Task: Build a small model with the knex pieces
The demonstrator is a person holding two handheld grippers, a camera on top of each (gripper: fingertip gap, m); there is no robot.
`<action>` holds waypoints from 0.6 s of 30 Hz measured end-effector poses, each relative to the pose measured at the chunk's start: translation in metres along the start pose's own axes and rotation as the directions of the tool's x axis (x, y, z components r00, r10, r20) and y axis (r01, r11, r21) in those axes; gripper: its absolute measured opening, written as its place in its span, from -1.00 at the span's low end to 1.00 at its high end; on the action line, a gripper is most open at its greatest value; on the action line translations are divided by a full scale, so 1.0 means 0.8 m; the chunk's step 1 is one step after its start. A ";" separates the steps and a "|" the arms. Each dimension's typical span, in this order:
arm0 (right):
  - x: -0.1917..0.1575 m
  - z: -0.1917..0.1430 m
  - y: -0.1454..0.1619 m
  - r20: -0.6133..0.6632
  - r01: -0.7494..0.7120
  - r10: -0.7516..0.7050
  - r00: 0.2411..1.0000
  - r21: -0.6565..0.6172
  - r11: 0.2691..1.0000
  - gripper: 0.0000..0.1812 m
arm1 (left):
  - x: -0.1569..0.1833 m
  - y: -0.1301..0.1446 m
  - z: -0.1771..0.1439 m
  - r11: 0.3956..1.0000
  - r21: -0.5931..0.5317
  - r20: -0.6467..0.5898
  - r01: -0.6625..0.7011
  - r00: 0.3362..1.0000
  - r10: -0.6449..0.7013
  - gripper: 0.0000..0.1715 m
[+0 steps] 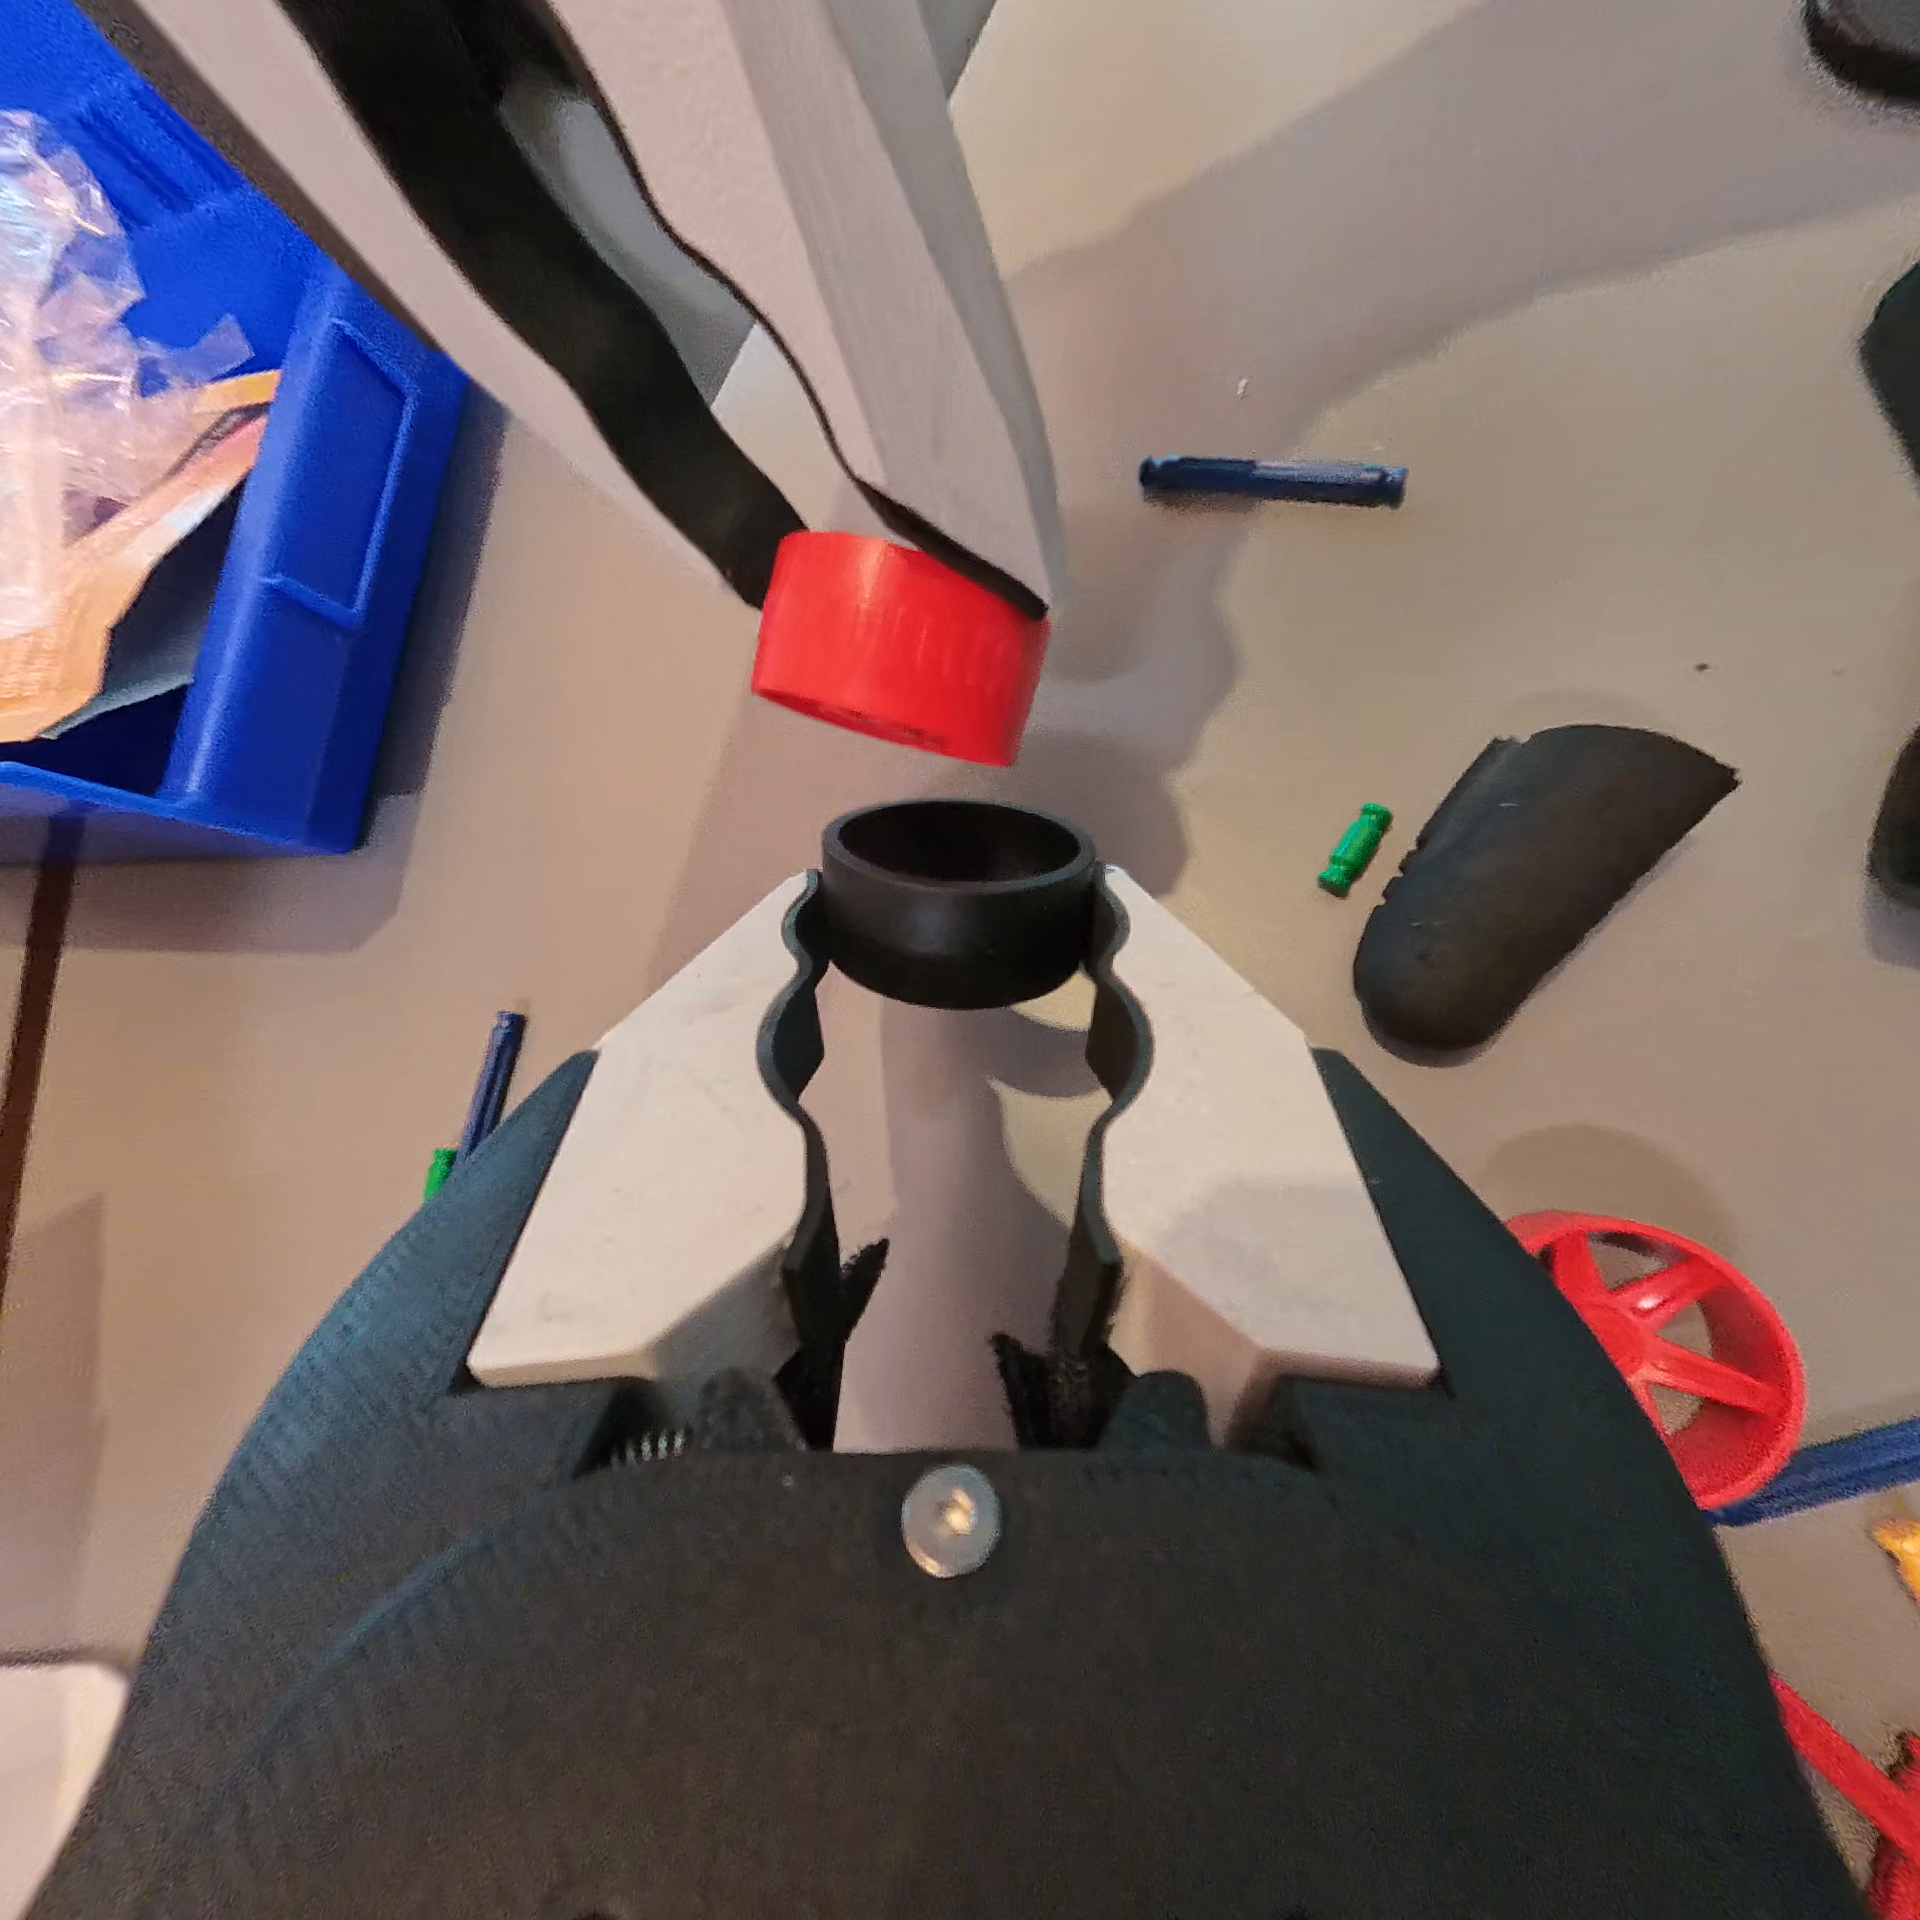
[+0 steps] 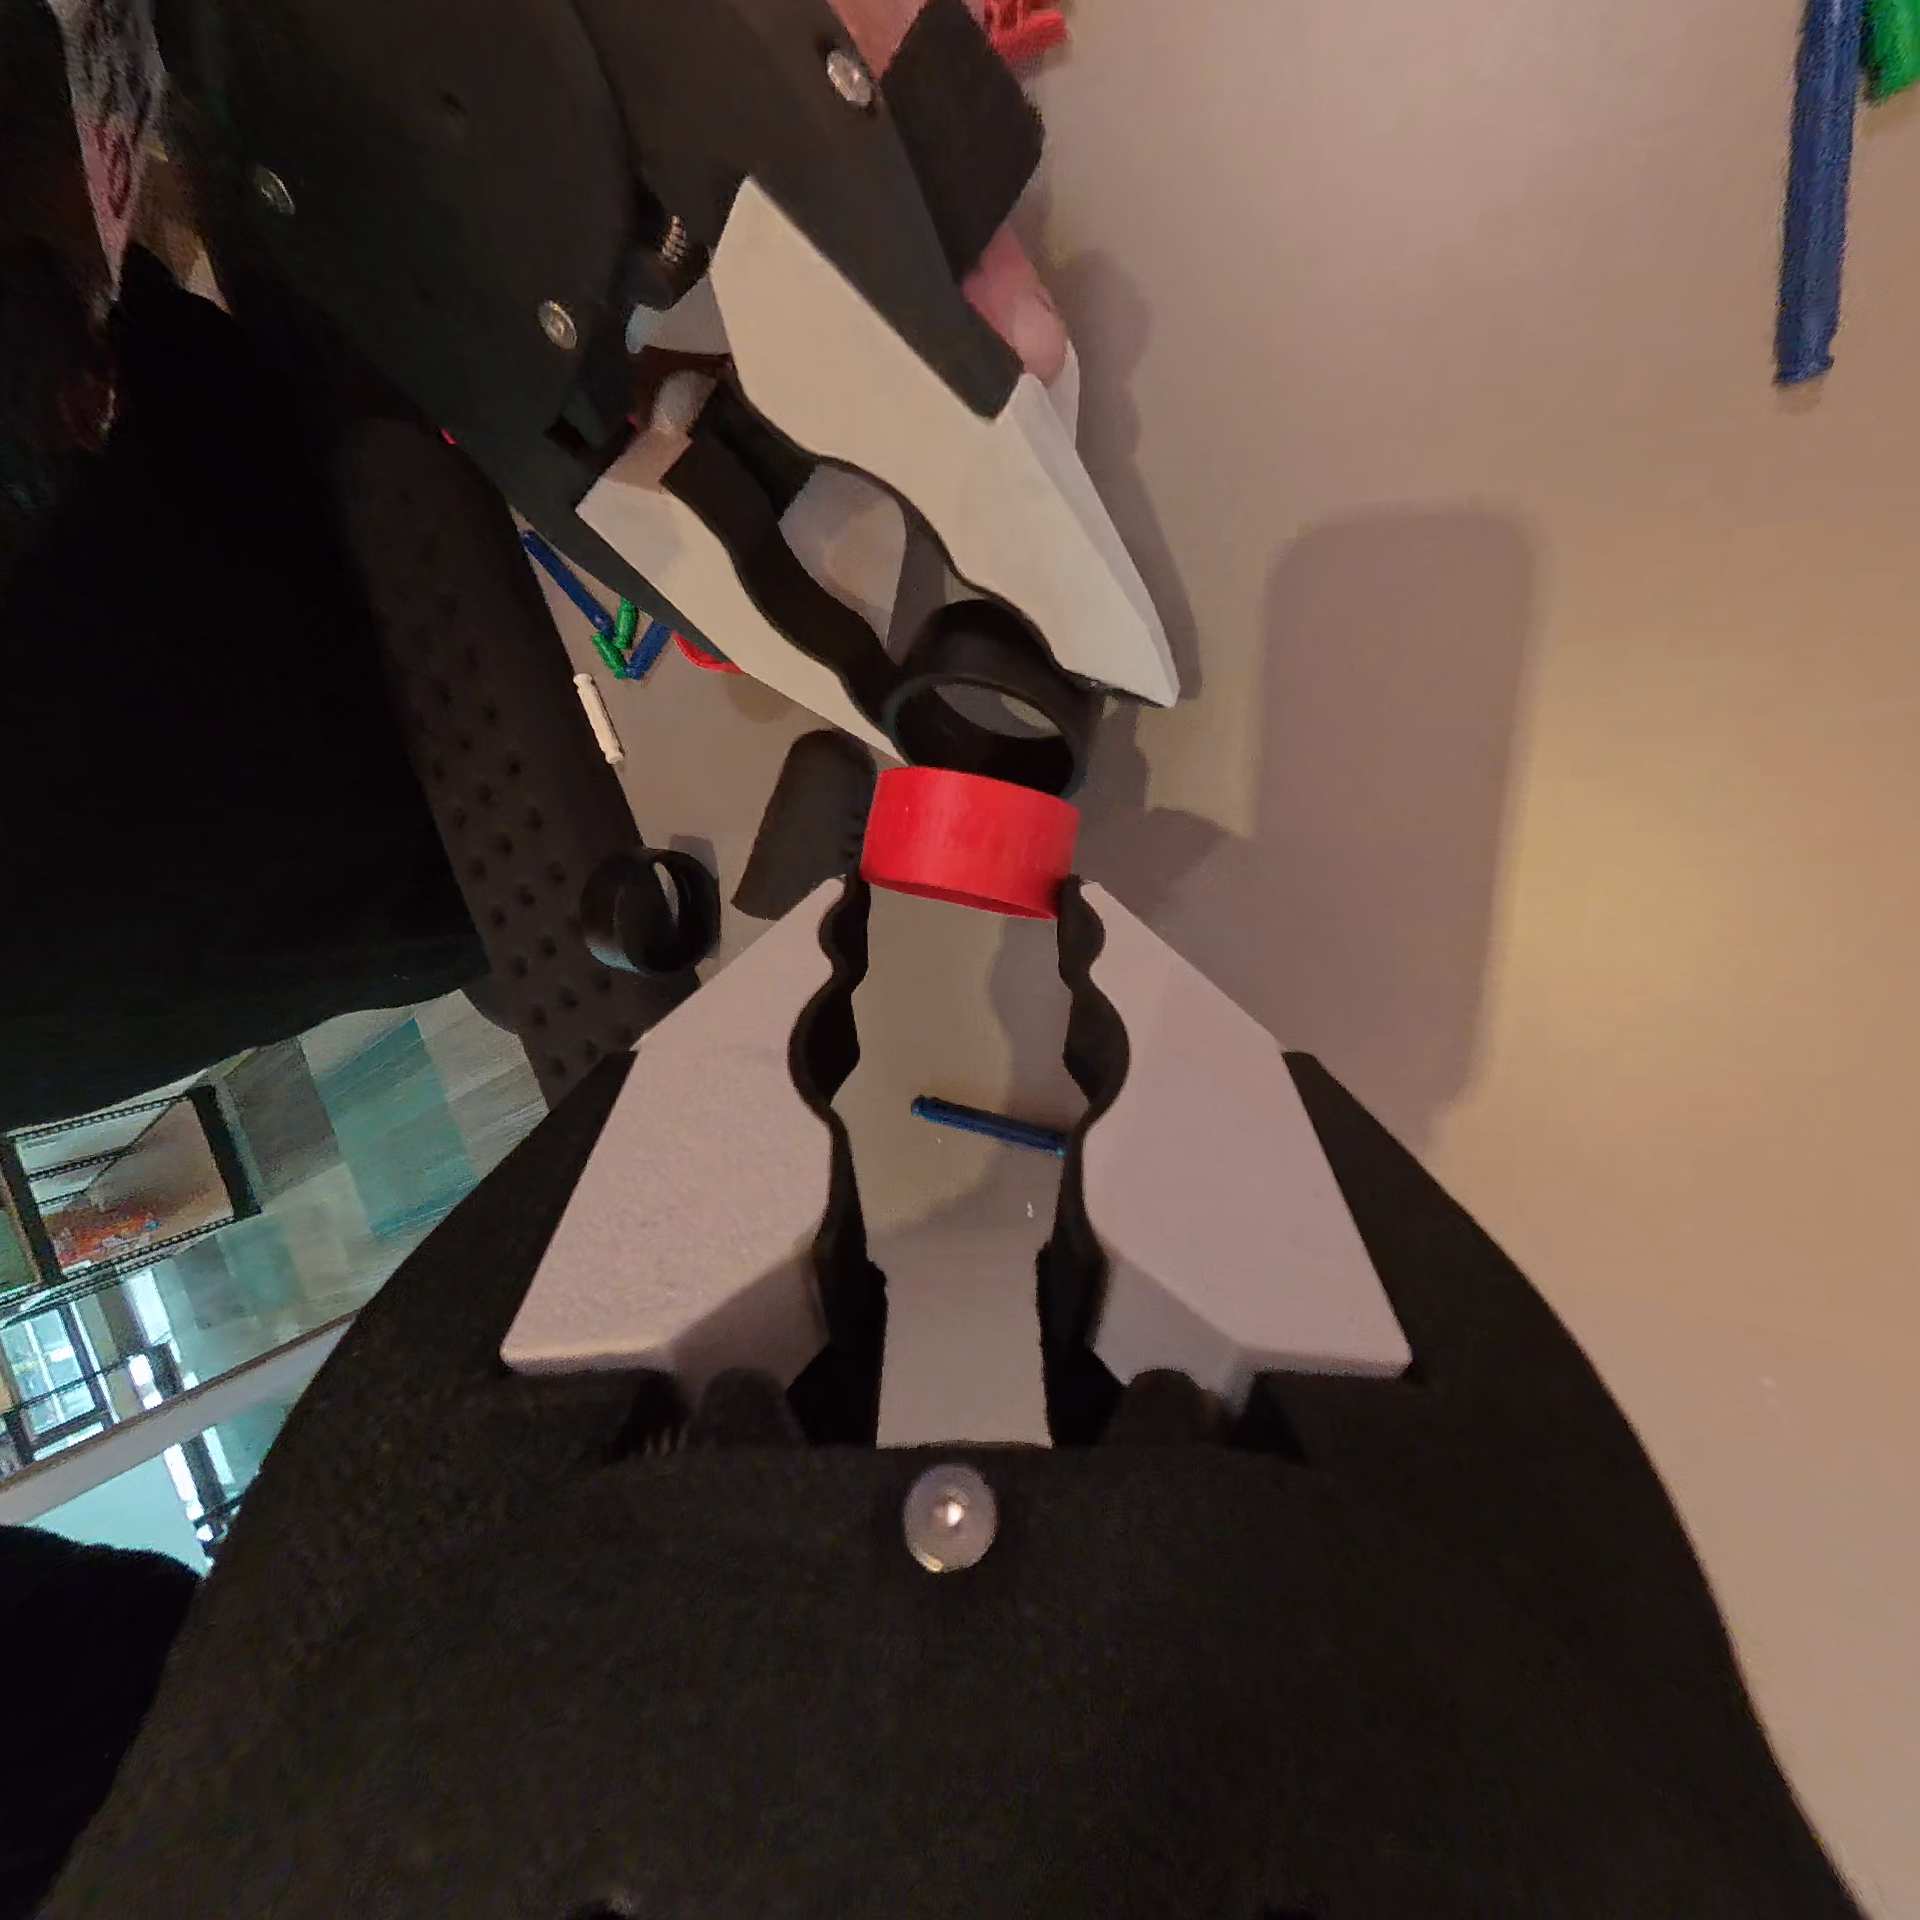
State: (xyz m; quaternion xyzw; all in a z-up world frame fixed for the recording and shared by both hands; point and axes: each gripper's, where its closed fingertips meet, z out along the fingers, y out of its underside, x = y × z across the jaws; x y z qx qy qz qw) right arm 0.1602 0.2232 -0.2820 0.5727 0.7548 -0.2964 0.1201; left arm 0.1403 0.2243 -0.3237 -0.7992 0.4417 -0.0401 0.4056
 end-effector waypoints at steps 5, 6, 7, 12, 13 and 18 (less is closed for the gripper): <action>0.004 0.012 0.007 -0.019 0.005 -0.006 1.000 -0.052 0.999 -0.62 | 0.001 0.020 0.016 0.994 -0.094 -0.064 0.056 0.996 -0.062 -0.45; 0.005 0.013 0.007 -0.024 0.005 -0.006 1.000 -0.054 0.999 -0.62 | -0.002 0.022 0.015 0.991 -0.109 -0.067 0.072 0.995 -0.079 -0.37; 0.006 0.014 0.006 -0.027 0.004 -0.006 1.000 -0.052 0.999 -0.62 | -0.006 0.026 0.013 0.989 -0.123 -0.065 0.082 0.994 -0.091 -0.26; 0.006 0.014 0.003 -0.035 0.005 -0.006 0.999 -0.025 1.000 -0.62 | -0.009 0.043 -0.002 0.980 -0.183 -0.097 0.081 0.990 -0.100 -0.28; 0.007 0.013 0.002 -0.042 0.004 -0.005 0.999 -0.015 1.000 -0.62 | -0.010 0.042 -0.004 0.981 -0.175 -0.093 0.083 0.991 -0.100 -0.33; 0.011 0.004 -0.001 -0.064 -0.023 0.027 0.998 0.061 0.998 -0.62 | -0.027 0.018 -0.010 0.991 -0.081 -0.012 0.108 0.994 -0.109 -0.22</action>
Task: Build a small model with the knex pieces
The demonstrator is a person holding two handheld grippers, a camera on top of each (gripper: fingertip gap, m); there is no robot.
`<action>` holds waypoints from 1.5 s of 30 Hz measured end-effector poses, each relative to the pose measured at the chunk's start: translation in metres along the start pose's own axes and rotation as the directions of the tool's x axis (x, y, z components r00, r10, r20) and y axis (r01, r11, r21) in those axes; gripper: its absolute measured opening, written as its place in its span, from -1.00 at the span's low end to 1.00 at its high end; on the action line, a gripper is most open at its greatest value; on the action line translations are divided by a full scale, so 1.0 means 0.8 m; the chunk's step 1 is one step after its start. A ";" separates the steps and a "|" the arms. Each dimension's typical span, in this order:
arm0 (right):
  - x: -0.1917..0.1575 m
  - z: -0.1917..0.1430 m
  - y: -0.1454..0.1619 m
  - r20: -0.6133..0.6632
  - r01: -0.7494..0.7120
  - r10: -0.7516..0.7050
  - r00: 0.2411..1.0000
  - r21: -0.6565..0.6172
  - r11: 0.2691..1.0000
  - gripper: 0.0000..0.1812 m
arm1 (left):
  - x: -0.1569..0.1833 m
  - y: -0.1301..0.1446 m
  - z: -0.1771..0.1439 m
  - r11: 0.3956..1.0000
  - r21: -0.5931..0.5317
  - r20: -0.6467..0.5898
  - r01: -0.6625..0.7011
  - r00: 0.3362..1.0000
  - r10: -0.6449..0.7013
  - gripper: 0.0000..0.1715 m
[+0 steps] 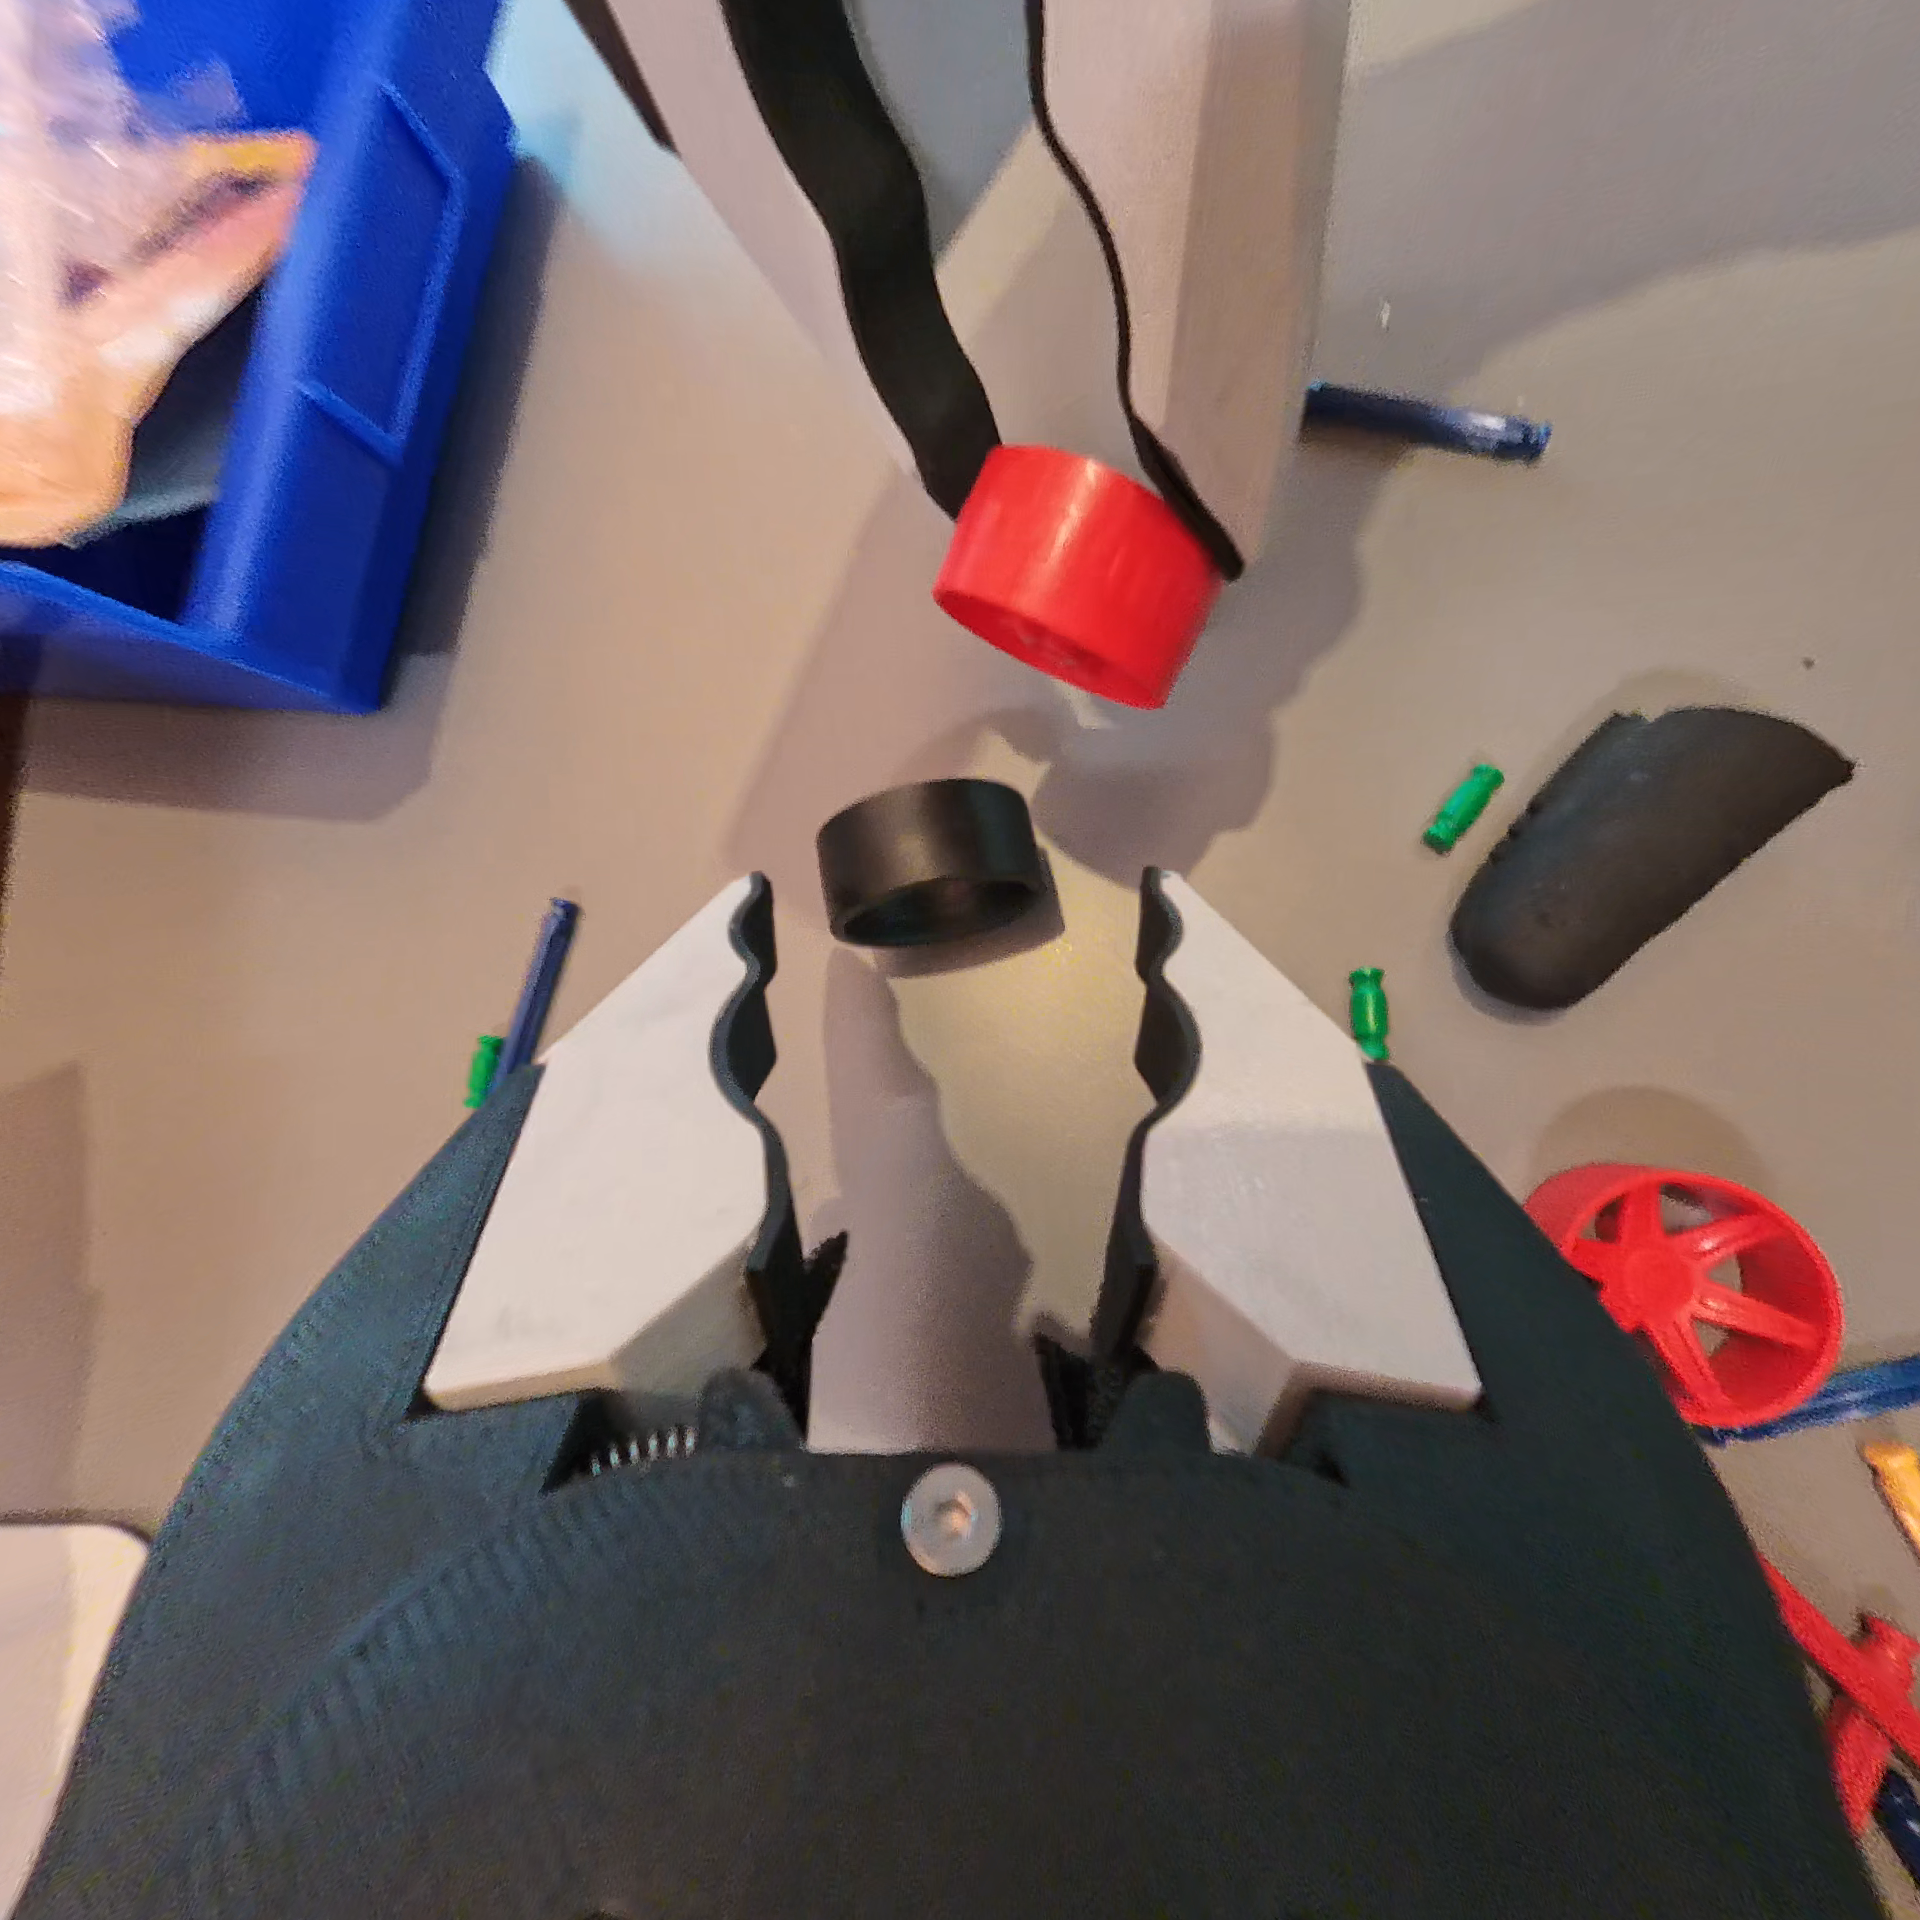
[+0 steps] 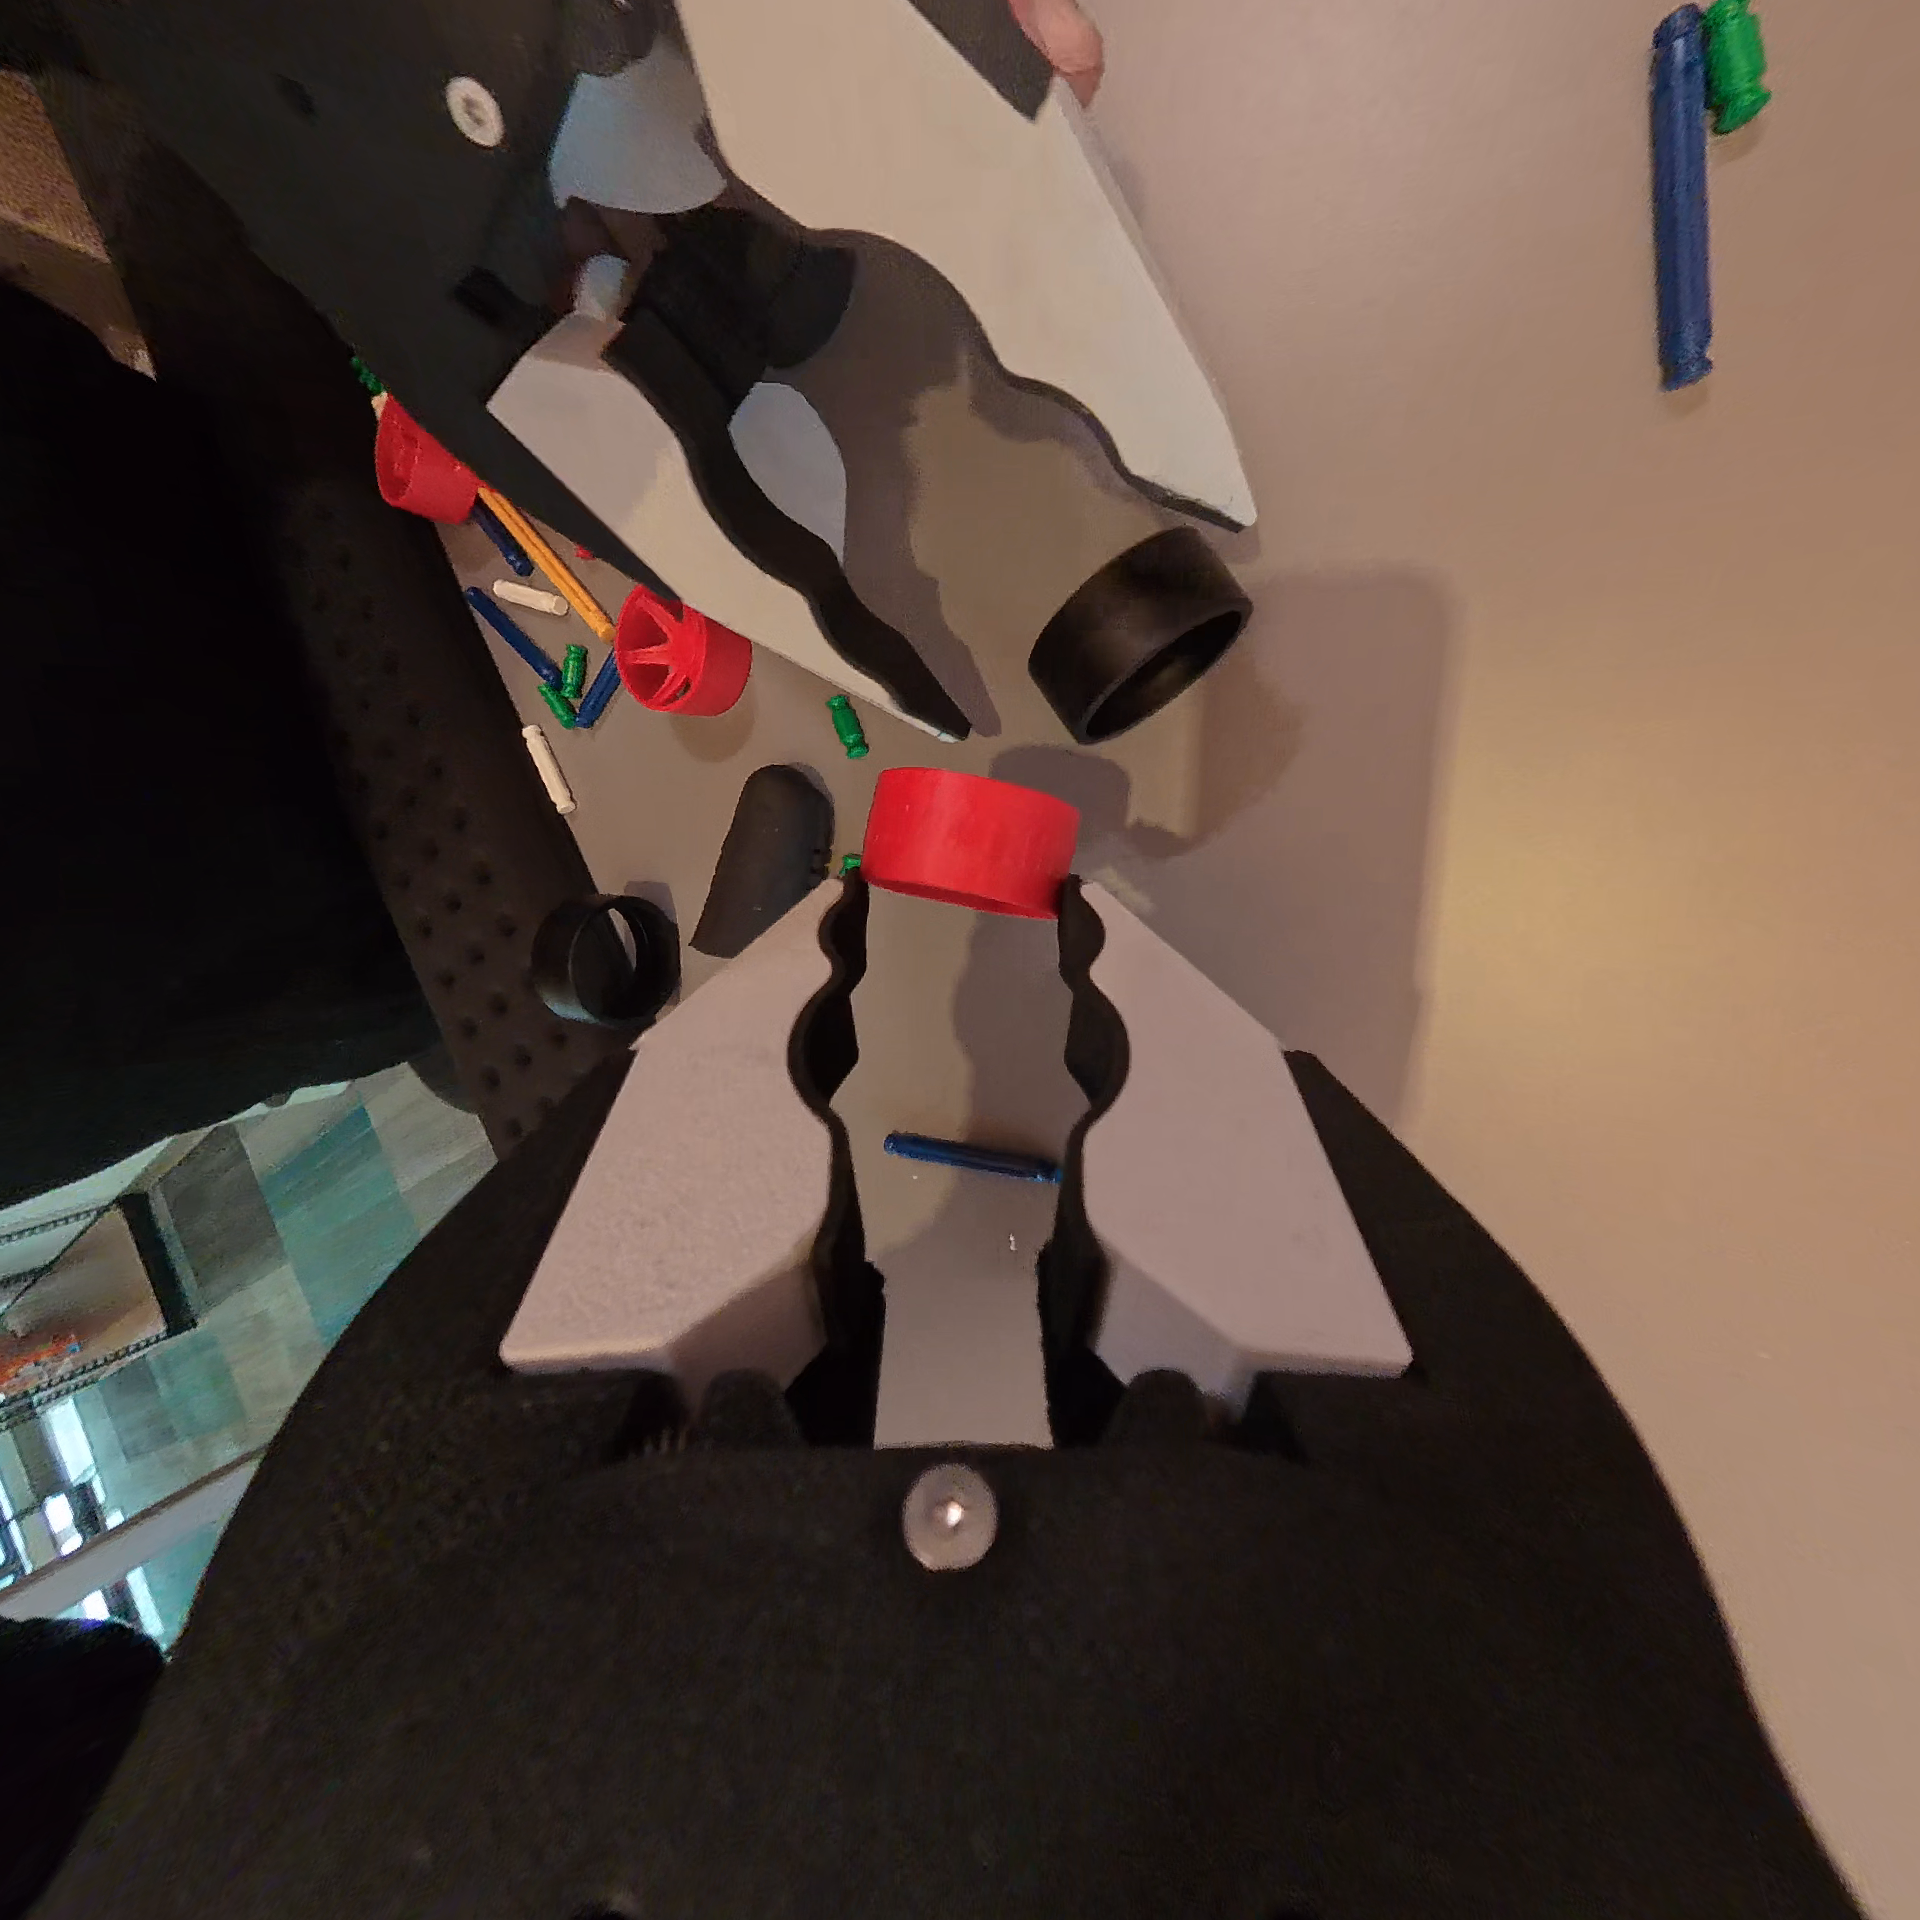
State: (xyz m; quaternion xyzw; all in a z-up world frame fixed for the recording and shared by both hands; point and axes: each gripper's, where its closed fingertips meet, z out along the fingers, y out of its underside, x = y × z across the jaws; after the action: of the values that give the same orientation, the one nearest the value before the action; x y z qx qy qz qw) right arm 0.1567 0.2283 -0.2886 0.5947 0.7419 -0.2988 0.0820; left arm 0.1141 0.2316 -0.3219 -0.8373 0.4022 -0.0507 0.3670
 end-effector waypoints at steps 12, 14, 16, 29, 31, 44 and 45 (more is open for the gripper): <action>-0.014 -0.002 0.021 -0.019 -0.052 0.055 0.998 0.104 0.993 -0.62 | 0.019 0.018 -0.028 0.986 -0.059 0.038 -0.156 0.987 0.159 -0.52; -0.020 0.000 0.019 -0.020 -0.048 0.050 0.999 0.107 0.993 -0.62 | 0.026 0.030 -0.036 0.984 -0.078 0.032 -0.158 0.986 0.161 -0.54; -0.024 0.003 0.014 -0.025 -0.044 0.047 0.999 0.101 0.994 -0.62 | 0.033 0.037 -0.042 0.986 -0.081 0.026 -0.147 0.988 0.150 -0.48; -0.076 -0.002 -0.073 0.263 -0.293 0.181 0.947 0.488 0.822 -0.62 | 0.038 -0.048 -0.103 0.956 0.292 0.164 0.014 0.984 -0.064 -0.64; -0.082 -0.004 -0.079 0.307 -0.332 0.187 0.933 0.539 0.774 -0.62 | 0.033 -0.049 -0.112 0.945 0.326 0.183 0.036 0.978 -0.101 -0.75; -0.112 -0.045 -0.102 -0.559 0.360 -0.004 0.829 0.528 0.769 -0.45 | 0.029 -0.072 -0.160 0.499 0.362 -0.542 0.788 0.613 -0.575 -0.79; -0.111 -0.043 -0.104 -0.635 0.405 -0.035 0.772 0.449 0.796 -0.46 | 0.029 -0.072 -0.159 0.478 0.346 -0.560 0.807 0.586 -0.585 -0.80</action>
State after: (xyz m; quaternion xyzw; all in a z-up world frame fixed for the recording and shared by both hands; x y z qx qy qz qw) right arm 0.1123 0.1635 -0.1894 0.5585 0.6742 -0.3086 -0.3719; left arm 0.1178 0.1652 -0.1969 -0.7507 0.0435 -0.4707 0.4615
